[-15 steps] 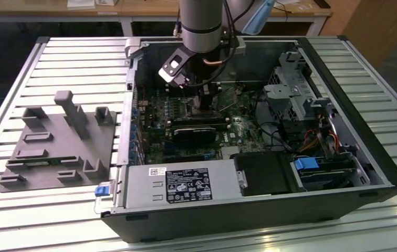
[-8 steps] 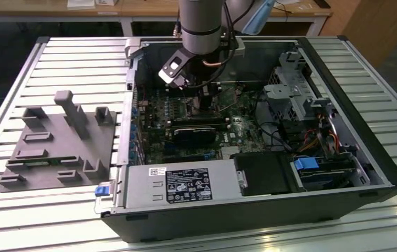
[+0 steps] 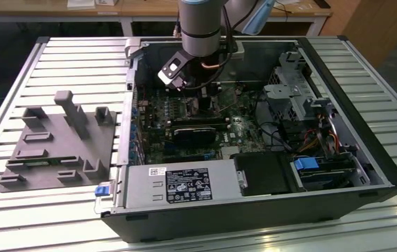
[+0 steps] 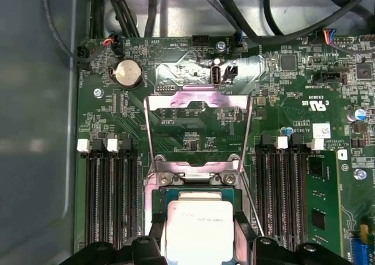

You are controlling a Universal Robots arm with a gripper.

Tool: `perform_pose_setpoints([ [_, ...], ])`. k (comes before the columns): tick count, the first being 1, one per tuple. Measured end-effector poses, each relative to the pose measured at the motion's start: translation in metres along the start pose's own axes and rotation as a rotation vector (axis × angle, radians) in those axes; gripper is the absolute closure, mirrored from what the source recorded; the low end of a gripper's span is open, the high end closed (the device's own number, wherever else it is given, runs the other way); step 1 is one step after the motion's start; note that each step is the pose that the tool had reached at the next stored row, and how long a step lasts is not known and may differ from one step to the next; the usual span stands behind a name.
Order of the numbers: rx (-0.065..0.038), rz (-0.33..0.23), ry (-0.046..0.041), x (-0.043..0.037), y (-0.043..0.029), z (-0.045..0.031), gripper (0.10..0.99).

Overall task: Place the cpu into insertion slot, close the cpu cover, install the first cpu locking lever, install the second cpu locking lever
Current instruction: 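Place the cpu into insertion slot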

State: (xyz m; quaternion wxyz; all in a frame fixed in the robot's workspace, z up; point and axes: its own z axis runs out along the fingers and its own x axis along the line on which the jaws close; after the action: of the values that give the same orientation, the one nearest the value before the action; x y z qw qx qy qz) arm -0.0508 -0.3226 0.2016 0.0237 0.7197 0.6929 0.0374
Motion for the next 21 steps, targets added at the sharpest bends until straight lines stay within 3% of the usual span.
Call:
perform_pose_setpoints([
  [21, 0.0, 0.001, 0.0022, 0.0, -0.0046, 0.0073, 0.545],
])
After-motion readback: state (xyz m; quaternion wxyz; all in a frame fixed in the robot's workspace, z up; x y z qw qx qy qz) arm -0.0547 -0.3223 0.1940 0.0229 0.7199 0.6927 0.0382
